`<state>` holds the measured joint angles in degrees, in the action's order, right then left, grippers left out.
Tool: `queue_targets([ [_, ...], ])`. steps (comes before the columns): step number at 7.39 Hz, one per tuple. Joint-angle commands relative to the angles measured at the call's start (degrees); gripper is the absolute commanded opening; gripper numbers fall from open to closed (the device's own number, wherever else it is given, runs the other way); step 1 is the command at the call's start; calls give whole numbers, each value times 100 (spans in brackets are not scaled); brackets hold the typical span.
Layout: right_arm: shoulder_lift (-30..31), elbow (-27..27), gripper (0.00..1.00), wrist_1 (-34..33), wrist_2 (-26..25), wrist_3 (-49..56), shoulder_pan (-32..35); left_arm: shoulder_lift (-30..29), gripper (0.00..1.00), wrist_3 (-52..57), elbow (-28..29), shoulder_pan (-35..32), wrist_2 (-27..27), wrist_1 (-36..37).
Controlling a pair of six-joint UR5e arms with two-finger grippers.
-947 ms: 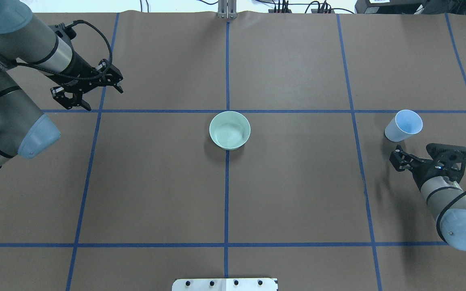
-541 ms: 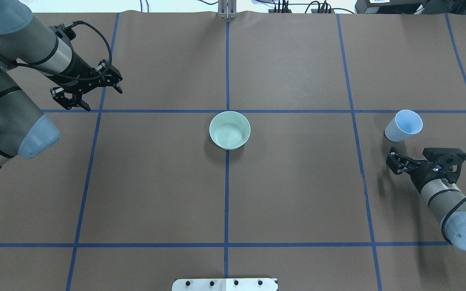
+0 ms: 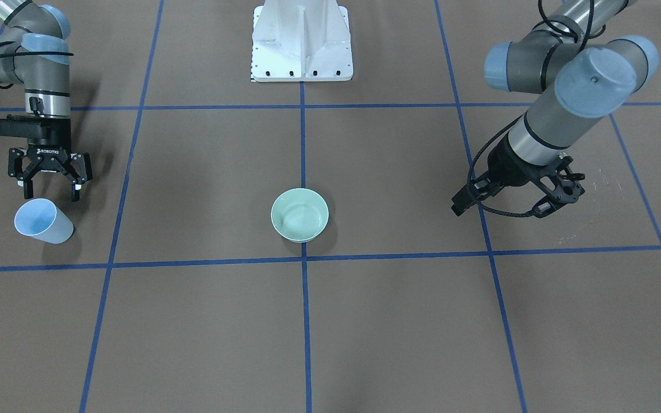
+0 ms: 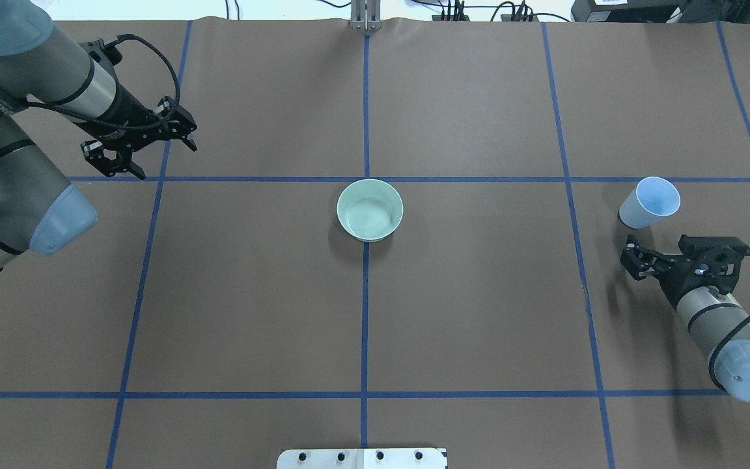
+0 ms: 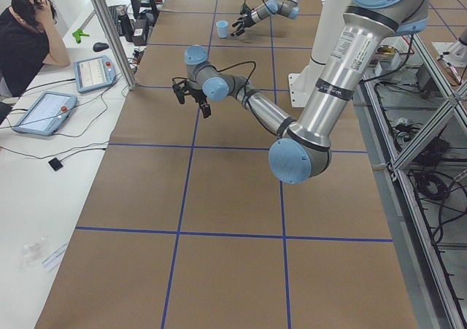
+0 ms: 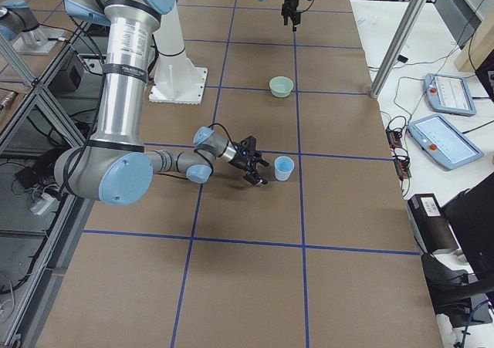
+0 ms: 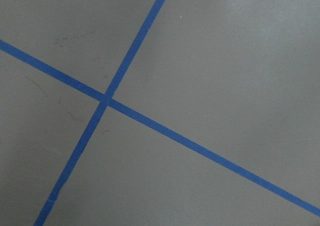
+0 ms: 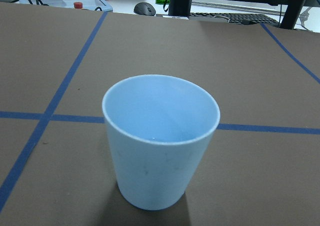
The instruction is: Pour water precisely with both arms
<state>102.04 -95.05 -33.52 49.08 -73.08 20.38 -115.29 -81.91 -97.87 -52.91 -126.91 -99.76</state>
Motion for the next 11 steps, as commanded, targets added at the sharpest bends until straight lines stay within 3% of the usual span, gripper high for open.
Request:
queue_targets([
  [1,-200,12,100,-5,-4,267,219,6,100,0,-4,0,0,0],
  [11,-851,627,100,-5,40,453,686,6,100,-17,-4,9,0,0],
])
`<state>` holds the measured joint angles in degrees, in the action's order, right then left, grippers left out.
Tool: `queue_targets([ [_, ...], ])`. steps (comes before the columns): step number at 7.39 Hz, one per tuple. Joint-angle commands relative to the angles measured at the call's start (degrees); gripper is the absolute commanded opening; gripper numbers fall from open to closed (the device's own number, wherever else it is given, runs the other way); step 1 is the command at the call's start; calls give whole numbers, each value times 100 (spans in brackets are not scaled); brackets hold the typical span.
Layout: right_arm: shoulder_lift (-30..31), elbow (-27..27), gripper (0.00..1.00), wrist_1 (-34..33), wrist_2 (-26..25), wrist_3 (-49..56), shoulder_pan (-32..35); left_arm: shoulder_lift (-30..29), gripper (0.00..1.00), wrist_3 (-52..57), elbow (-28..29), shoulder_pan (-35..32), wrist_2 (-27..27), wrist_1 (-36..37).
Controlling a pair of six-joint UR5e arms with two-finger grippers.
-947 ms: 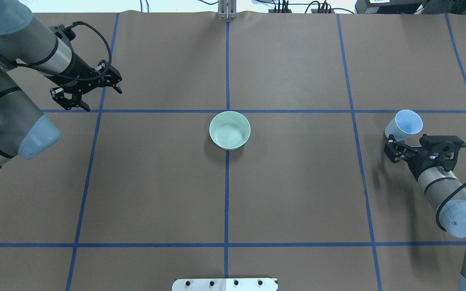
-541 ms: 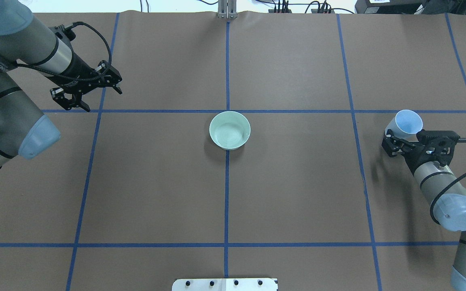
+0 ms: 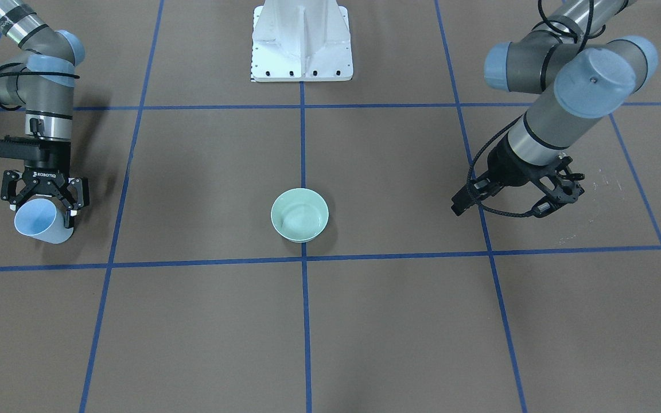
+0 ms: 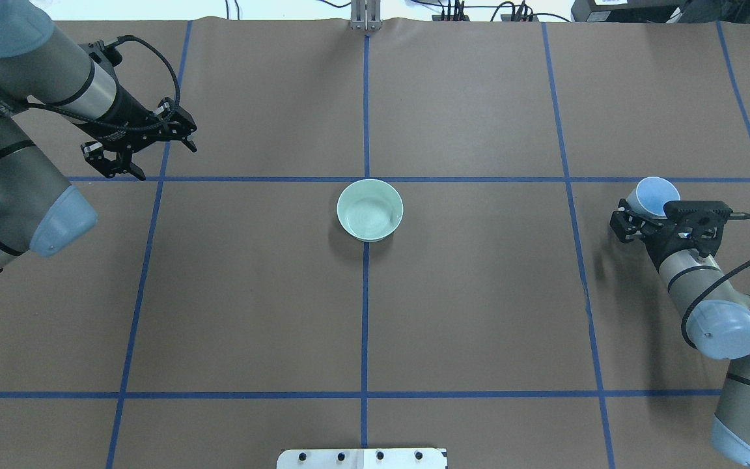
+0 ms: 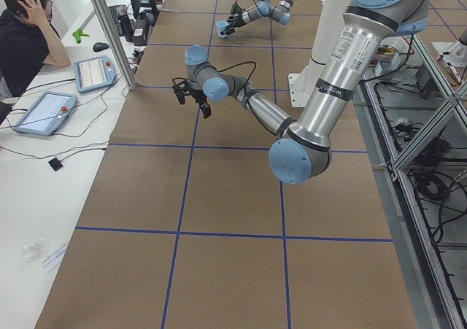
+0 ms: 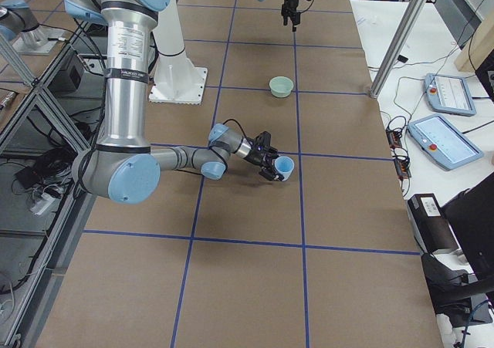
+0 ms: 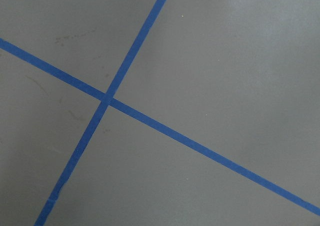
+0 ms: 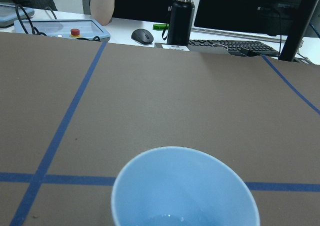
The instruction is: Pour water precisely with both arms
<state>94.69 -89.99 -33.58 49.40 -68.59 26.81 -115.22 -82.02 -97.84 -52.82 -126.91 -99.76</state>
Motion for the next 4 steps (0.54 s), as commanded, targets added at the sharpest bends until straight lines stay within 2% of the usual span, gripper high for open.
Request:
queue_targets([
  [1,-117,139,100,0,8,12,70,0,100,-7,-7,0,0,0],
  [2,-117,148,99,0,8,12,70,17,100,-7,-7,0,0,-9],
  [3,-126,140,83,0,17,21,79,17,100,-7,-25,0,-9,0],
  [4,-135,140,32,0,25,21,105,26,100,-7,-42,0,-9,0],
])
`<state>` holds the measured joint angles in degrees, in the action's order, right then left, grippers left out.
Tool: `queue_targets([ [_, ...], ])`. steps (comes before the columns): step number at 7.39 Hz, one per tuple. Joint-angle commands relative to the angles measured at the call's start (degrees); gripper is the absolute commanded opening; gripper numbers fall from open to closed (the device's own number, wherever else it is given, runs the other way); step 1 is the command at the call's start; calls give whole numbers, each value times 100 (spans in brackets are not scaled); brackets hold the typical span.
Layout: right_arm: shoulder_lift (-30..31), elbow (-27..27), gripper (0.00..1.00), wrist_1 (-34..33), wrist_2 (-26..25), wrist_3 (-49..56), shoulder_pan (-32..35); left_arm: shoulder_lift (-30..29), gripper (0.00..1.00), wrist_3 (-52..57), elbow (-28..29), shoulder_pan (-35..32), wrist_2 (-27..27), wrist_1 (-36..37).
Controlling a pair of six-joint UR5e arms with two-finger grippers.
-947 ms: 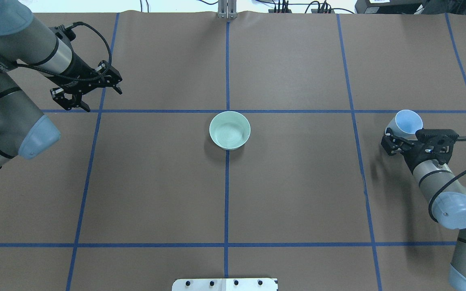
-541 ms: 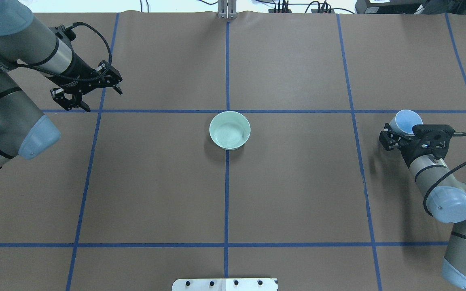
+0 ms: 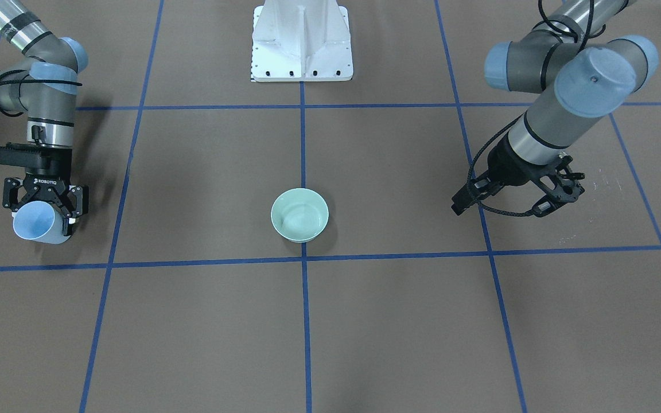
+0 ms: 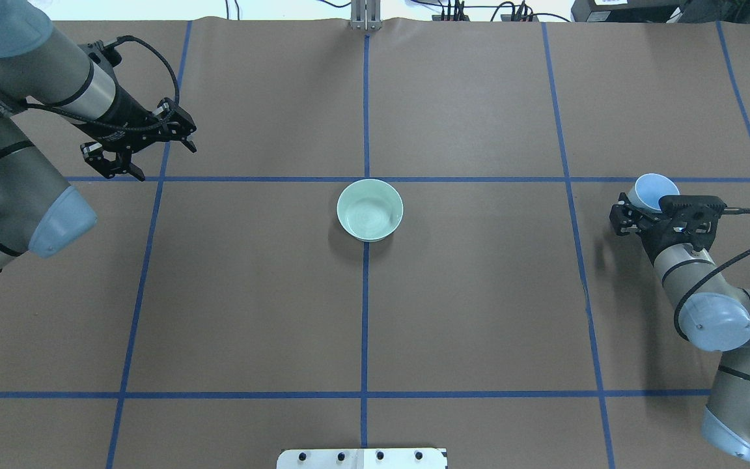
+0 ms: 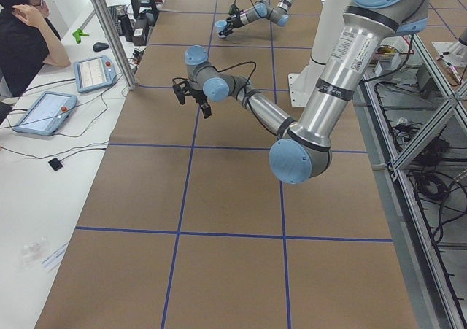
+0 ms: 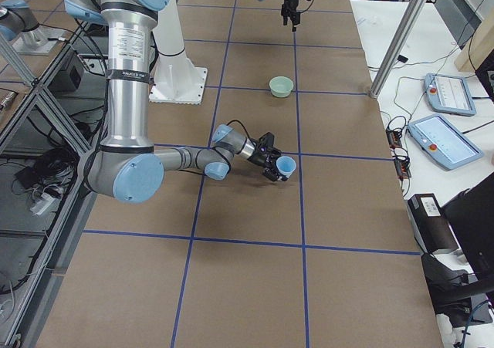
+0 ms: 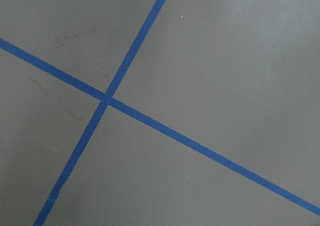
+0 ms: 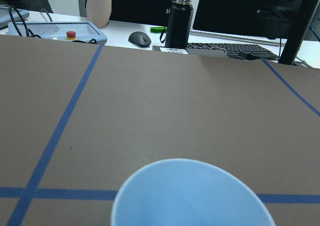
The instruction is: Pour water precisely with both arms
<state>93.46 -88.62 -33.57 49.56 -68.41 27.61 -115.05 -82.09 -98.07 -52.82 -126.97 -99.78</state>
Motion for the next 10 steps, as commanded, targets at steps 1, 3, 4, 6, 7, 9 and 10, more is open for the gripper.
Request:
queue_targets([
  [1,-29,-6,0,0,27,117,112,9,100,0,-28,0,-12,2],
  [3,-266,-172,0,18,980,790,751,9,100,0,-46,-9,-47,2],
  [4,-354,-356,0,0,1481,1464,1085,9,100,0,-72,-9,-56,2],
  [6,-922,-559,0,18,2589,2355,1508,9,100,0,-90,-9,-56,2],
  [7,-1309,-621,0,9,2733,2759,1554,18,100,9,-142,-17,-65,2],
  [9,-1506,-927,0,-9,2935,3017,1406,61,100,35,-343,-35,-56,28],
  [10,-1497,-1190,0,-9,3180,3192,1100,253,100,296,-501,-44,-56,37],
])
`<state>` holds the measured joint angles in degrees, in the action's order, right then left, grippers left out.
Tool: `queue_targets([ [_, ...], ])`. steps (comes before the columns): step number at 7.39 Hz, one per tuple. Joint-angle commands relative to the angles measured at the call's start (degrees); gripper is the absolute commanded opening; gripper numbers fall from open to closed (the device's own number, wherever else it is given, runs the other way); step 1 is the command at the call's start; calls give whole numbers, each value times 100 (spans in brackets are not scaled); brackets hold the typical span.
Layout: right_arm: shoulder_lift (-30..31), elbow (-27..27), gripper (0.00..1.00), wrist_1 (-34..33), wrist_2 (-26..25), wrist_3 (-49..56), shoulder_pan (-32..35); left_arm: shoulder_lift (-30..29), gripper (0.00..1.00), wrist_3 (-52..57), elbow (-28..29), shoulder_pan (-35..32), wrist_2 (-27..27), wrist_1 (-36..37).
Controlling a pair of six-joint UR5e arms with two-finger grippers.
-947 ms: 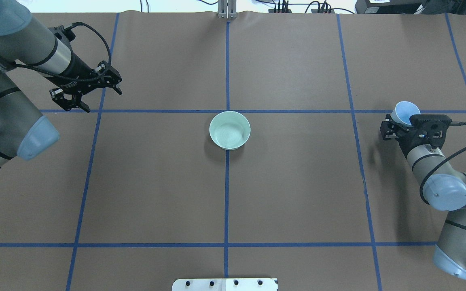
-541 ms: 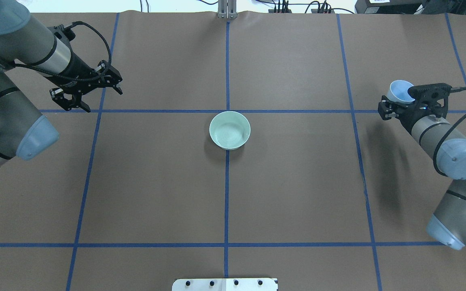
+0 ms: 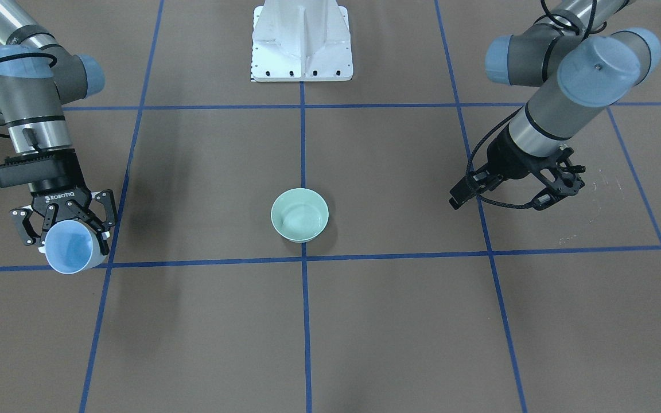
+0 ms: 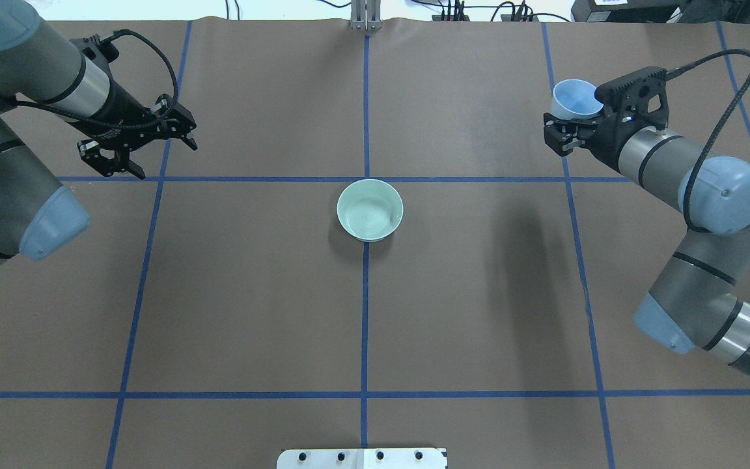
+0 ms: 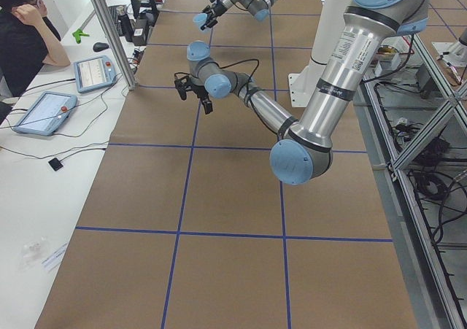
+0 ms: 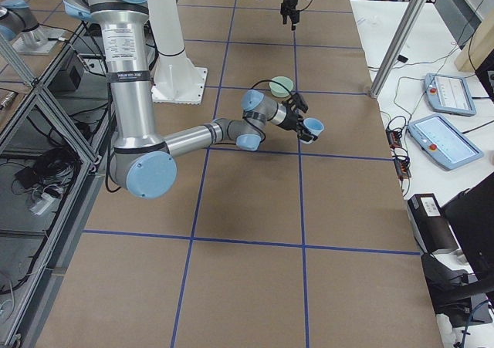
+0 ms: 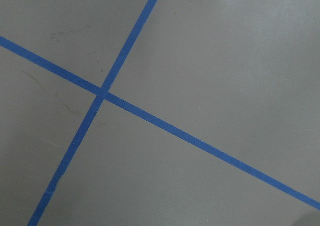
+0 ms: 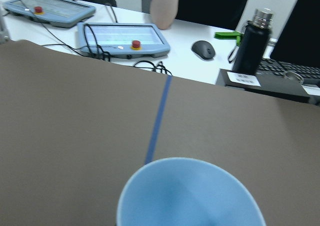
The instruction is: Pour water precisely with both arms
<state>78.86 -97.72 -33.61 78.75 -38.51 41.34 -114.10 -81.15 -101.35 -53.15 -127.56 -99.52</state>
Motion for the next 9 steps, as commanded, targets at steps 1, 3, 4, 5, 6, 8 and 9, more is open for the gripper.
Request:
queue_targets([
  [1,-72,-335,0,161,325,195,-545,352,100,518,-253,-28,20,12],
  [3,-912,-196,0,173,720,221,-1099,511,100,679,-236,-81,56,12],
  [4,-1064,-204,0,-186,791,239,-1154,512,100,706,-193,-107,64,12],
  [5,-1144,-160,0,-320,1165,430,-1154,625,100,1184,-184,-134,64,12],
  [6,-1162,-151,0,-582,1230,615,-1119,853,100,1955,-192,-290,64,12],
  [8,-1302,-125,0,-1127,1484,834,-1067,1205,100,2935,-184,-633,47,3],
  [9,-1460,-133,0,-1565,1555,1019,-1058,1302,100,3182,-184,-730,38,3],
])
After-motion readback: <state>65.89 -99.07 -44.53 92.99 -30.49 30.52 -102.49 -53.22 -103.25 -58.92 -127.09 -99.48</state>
